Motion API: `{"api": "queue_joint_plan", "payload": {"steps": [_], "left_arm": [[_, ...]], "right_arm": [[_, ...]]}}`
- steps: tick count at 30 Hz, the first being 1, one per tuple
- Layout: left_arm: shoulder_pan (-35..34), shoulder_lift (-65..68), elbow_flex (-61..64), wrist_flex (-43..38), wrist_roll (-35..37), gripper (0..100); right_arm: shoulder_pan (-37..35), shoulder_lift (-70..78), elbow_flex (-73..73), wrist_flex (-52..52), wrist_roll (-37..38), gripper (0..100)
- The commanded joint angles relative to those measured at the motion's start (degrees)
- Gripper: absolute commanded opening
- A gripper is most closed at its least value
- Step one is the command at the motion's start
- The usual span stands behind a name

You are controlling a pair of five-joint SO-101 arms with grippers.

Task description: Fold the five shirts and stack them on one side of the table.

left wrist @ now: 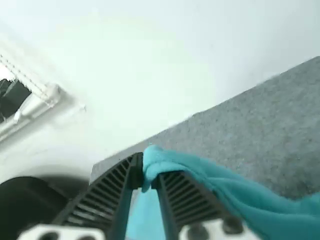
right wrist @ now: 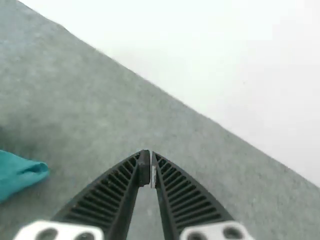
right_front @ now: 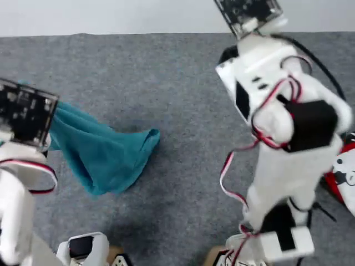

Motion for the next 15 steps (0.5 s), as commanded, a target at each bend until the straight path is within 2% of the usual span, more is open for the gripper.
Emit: {"api": "queue_joint_plan", "payload": {"steps": [1, 5, 10, 12, 15], "left_arm": [[1.1, -0.5, -2.0, -1.7, 0.2, 0], [0.7, -0.5, 0.5, -1.7, 0.2, 0], [-1.5, -0.4, 17.1, -1.0, 0.2, 0], [-2.9, -0.4, 27.2, -3.8, -0.1, 0], [-7.2, -0.4, 44.5, -13.6, -0.2, 0]], "right_arm": [[0.3, -8.1, 8.7, 2.2, 0.7, 1.0], [0.2, -12.9, 17.1, 2.2, 0.4, 1.0], [-2.9, -15.9, 25.5, 2.2, 0.3, 1.0], [-5.2, -16.1, 28.8, 2.2, -0.3, 1.0], [-8.6, -15.9, 33.8, 1.7, -3.8, 1.0]]}}
